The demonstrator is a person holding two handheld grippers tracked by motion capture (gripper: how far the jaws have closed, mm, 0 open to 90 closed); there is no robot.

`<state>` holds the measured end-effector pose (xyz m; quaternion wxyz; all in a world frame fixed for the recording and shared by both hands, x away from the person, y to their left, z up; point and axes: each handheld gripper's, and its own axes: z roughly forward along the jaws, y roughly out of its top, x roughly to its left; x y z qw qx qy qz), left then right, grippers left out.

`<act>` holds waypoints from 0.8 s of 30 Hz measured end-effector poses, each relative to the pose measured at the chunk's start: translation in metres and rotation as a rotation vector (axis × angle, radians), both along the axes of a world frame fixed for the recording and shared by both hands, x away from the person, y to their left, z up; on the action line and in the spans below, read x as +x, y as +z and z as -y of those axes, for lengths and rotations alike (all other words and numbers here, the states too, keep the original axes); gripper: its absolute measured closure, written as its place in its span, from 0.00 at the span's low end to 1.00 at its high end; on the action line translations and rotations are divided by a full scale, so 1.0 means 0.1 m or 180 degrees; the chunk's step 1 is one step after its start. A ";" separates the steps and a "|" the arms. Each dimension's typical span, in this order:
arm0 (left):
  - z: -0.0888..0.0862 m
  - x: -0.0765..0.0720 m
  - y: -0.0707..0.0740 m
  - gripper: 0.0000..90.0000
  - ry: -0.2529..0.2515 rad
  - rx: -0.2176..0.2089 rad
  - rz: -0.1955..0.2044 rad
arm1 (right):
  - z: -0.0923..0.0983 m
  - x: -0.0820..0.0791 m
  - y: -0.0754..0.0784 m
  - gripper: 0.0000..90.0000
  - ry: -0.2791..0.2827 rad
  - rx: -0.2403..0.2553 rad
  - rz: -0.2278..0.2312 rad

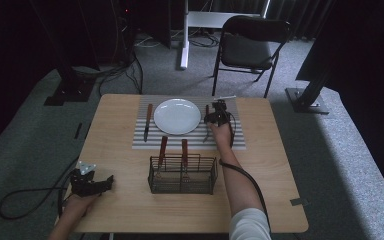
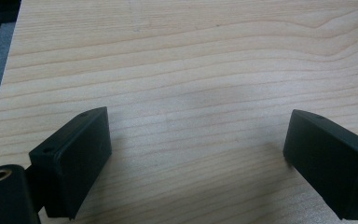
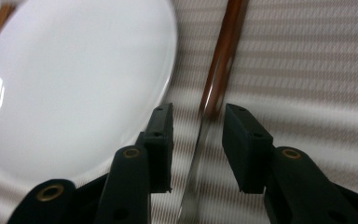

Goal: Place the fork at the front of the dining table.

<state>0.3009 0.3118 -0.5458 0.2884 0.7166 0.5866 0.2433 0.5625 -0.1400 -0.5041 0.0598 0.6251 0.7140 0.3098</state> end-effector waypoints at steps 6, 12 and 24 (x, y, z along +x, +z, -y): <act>0.00 0.00 0.00 0.08 0.0000 -0.0001 -0.0001 | 0.00 -0.32 0.02 0.88 0.0081 -0.0092 0.0042; 0.00 0.00 0.00 0.08 0.0002 -0.0003 0.0001 | 0.03 -0.41 0.02 0.92 0.0158 -0.0084 0.0015; 0.00 0.00 0.00 0.08 0.0005 -0.0004 0.0003 | 0.18 -0.42 -0.08 0.92 0.0111 -0.0206 -0.0080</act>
